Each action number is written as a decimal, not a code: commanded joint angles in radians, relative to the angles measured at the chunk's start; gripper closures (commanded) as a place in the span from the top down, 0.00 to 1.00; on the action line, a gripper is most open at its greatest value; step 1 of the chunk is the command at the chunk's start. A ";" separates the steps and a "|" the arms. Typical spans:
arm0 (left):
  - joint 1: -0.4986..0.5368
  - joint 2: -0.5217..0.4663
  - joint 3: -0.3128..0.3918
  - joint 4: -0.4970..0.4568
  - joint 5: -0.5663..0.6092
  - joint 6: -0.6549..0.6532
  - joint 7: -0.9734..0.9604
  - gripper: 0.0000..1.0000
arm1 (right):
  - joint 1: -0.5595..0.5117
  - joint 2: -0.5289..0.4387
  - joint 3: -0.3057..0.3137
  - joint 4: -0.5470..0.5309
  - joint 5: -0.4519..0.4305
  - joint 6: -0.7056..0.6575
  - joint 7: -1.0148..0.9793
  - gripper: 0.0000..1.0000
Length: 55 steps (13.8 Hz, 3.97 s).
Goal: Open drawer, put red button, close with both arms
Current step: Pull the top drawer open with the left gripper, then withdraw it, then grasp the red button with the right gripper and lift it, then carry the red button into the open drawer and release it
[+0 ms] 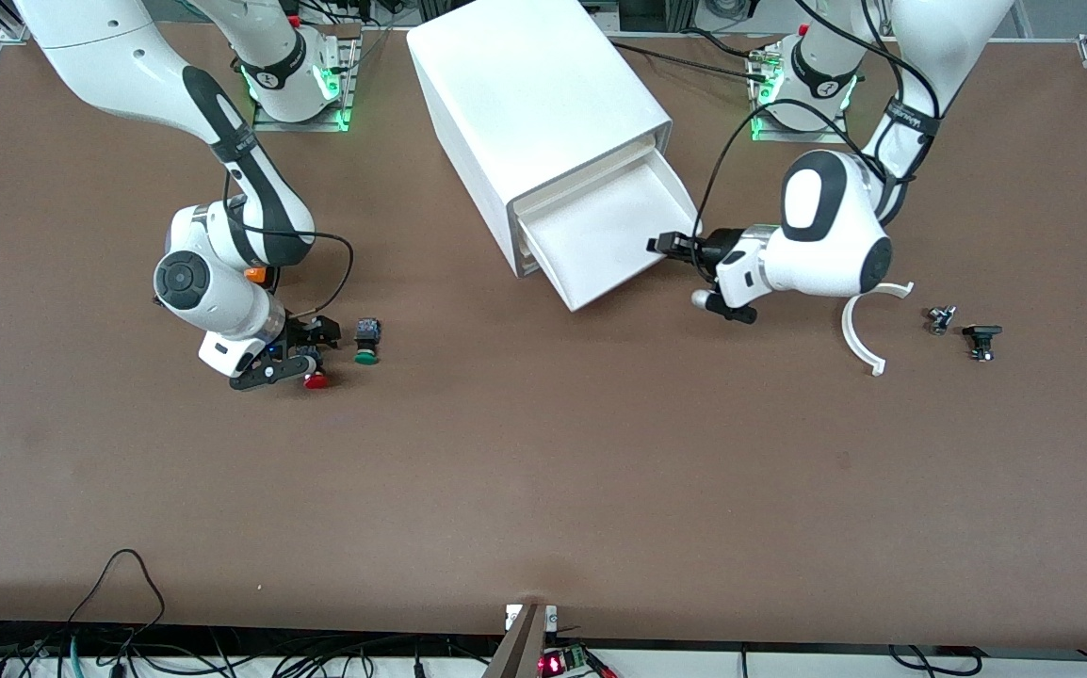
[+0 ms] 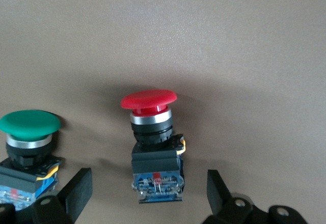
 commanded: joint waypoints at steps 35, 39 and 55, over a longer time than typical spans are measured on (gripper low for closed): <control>0.168 -0.230 0.115 0.568 0.855 -0.507 -0.263 1.00 | 0.237 0.024 0.362 0.758 -0.040 -0.483 -0.324 0.28; 0.168 -0.232 0.115 0.570 0.854 -0.508 -0.264 1.00 | 0.327 0.054 0.363 0.758 -0.071 -0.489 -0.450 0.30; 0.177 -0.232 0.121 0.571 0.845 -0.540 -0.286 1.00 | 0.567 0.238 0.330 0.757 -0.413 -0.508 -0.457 0.42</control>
